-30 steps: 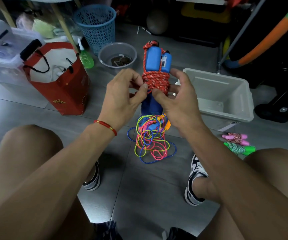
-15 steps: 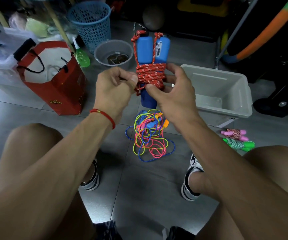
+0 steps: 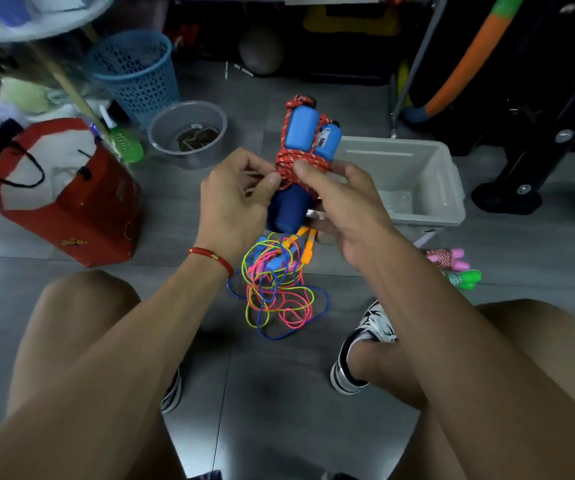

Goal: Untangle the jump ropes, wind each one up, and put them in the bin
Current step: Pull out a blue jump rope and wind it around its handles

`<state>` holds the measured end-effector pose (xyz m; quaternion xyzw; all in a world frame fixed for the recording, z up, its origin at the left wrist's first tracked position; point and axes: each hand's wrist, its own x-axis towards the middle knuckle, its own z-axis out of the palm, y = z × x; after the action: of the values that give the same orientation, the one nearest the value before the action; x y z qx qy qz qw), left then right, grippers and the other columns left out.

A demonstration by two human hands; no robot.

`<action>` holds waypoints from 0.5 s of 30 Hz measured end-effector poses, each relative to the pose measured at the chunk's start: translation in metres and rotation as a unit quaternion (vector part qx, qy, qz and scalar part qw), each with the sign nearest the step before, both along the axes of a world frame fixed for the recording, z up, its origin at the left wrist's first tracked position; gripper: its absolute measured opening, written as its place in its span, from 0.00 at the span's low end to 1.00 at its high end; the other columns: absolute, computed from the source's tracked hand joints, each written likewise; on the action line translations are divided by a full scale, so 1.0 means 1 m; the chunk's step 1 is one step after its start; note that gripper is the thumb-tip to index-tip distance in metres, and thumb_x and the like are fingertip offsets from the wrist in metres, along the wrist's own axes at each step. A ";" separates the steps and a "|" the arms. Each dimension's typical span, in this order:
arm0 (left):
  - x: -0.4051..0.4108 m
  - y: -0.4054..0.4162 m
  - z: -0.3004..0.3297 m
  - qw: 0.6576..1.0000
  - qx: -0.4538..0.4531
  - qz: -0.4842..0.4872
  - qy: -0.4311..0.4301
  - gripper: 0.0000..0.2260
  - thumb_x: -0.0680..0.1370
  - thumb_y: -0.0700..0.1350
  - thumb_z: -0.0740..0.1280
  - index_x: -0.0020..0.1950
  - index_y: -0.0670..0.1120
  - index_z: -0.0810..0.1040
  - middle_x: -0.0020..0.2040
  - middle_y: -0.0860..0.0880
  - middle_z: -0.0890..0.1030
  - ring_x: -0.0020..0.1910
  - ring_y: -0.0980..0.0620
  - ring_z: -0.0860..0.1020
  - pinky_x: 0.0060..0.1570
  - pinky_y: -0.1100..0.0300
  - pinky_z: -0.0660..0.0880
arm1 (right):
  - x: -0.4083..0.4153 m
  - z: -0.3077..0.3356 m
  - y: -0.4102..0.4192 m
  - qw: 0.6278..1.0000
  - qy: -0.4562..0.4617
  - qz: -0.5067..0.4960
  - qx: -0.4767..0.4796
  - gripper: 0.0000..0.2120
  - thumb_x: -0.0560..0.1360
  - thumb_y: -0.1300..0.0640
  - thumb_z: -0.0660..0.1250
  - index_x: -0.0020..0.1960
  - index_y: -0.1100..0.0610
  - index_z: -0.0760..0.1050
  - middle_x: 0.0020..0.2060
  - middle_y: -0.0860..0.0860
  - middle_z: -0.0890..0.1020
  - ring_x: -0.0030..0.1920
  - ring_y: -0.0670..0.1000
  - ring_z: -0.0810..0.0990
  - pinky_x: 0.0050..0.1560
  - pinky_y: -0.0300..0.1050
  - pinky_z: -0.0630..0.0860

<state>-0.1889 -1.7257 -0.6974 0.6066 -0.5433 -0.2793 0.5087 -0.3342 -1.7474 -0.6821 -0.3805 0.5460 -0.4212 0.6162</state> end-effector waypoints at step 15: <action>-0.148 -0.045 -0.053 0.955 0.100 -0.268 -0.085 0.10 0.70 0.46 0.67 0.50 0.53 0.79 0.48 0.53 0.82 0.49 0.54 0.81 0.53 0.58 0.78 | -0.286 -0.010 -0.010 0.977 -0.002 -0.211 0.020 0.13 0.76 0.60 0.72 0.59 0.56 0.79 0.50 0.54 0.86 0.48 0.52 0.86 0.50 0.49 0.84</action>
<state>-0.3371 -1.7711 -0.7505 0.5082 -0.6961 -0.4060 0.3040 -0.6205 -1.7570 -0.6923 -0.2433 0.6213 -0.5315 0.5218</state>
